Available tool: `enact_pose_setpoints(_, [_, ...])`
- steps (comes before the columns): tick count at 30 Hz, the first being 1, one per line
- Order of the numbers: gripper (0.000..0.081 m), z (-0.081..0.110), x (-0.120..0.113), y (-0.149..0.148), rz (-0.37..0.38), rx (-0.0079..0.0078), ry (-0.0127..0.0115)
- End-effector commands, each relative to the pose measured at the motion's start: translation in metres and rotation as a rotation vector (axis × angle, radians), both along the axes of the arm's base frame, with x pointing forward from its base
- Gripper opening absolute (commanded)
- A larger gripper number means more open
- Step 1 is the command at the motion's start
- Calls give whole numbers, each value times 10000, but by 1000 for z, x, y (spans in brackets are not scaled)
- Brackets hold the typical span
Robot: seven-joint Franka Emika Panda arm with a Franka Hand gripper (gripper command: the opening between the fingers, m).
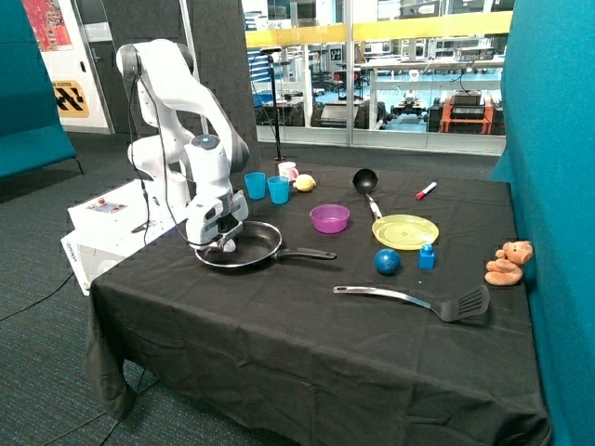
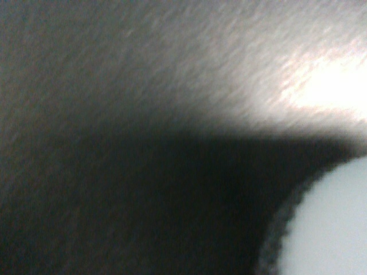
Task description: Clean the pan
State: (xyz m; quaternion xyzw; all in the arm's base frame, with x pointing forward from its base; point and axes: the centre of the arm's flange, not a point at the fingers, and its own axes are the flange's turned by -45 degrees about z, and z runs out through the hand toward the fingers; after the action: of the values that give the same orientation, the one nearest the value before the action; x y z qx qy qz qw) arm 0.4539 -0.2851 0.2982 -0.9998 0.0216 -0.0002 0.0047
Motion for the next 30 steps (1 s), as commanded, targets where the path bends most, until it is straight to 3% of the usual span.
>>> enact_pose_setpoints(1, [0, -6, -13, 25, 534, -94, 3])
enact_pose_setpoints(10, [0, -11, -1, 69, 1275, -94, 0])
enact_pose_setpoints(16, [0, -13, 23, 91, 1520, -94, -1])
enact_pose_setpoints(24, [0, -11, 53, 96, 1469, -94, -1])
enact_pose_setpoints(30, [0, -15, 70, 84, 1107, -94, 1])
